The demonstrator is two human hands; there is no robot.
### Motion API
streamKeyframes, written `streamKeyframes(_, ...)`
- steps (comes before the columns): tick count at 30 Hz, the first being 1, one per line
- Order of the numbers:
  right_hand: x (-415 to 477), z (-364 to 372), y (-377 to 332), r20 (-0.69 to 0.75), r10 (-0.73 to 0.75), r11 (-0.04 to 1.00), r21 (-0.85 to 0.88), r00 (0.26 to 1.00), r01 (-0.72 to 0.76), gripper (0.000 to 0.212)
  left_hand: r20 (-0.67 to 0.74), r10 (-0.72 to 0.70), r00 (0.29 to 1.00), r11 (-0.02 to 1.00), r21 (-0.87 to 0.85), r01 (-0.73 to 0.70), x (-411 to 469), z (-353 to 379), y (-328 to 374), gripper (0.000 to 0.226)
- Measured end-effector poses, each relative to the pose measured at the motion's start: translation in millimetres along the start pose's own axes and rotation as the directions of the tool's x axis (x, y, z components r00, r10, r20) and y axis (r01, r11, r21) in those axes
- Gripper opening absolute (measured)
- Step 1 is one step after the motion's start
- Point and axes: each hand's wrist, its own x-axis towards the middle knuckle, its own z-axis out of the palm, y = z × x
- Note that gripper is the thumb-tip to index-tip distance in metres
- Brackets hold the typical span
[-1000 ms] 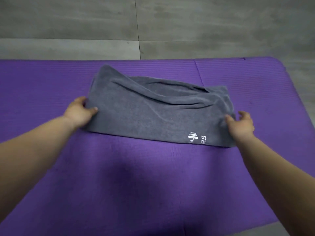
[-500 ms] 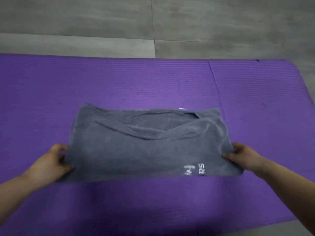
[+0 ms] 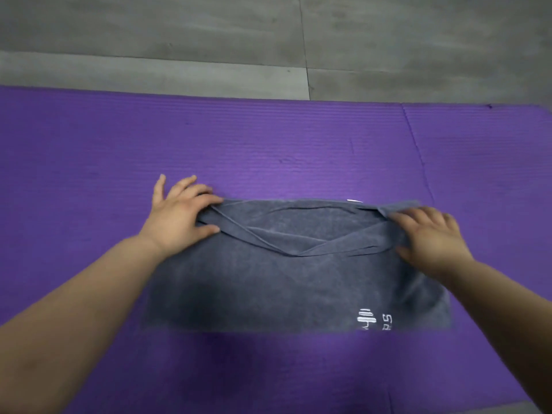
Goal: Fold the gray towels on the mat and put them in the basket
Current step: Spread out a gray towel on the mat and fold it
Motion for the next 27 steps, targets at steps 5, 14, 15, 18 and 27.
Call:
streamKeyframes(5,19,-9,-9,-0.201,0.214,0.919,0.372,0.956,-0.128,0.026,-0.1,-0.369,0.924,0.866,-0.398,0.303,27,-2,-14,0.033)
streamKeyframes(14,-38,54,-1,0.21,0.659,0.323,0.788,0.723,-0.524,0.05,0.07,-0.626,0.776,0.612,-0.573,0.545,-86,9,2,0.042)
streamKeyframes(15,-46,59,-5,0.216,0.661,0.302,0.8,0.718,-0.519,0.047,0.104,-0.64,0.761,0.597,-0.557,0.578,-99,14,4,0.039)
streamKeyframes(18,-57,63,-14,0.216,0.674,0.281,0.809,0.706,-0.516,0.043,0.145,-0.635,0.759,0.631,-0.468,0.618,-119,24,8,0.025)
streamKeyframes(27,-64,56,1,0.097,0.787,0.259,0.845,0.61,-0.468,0.03,0.264,-0.516,0.815,0.622,-0.54,0.568,-146,7,-5,0.032)
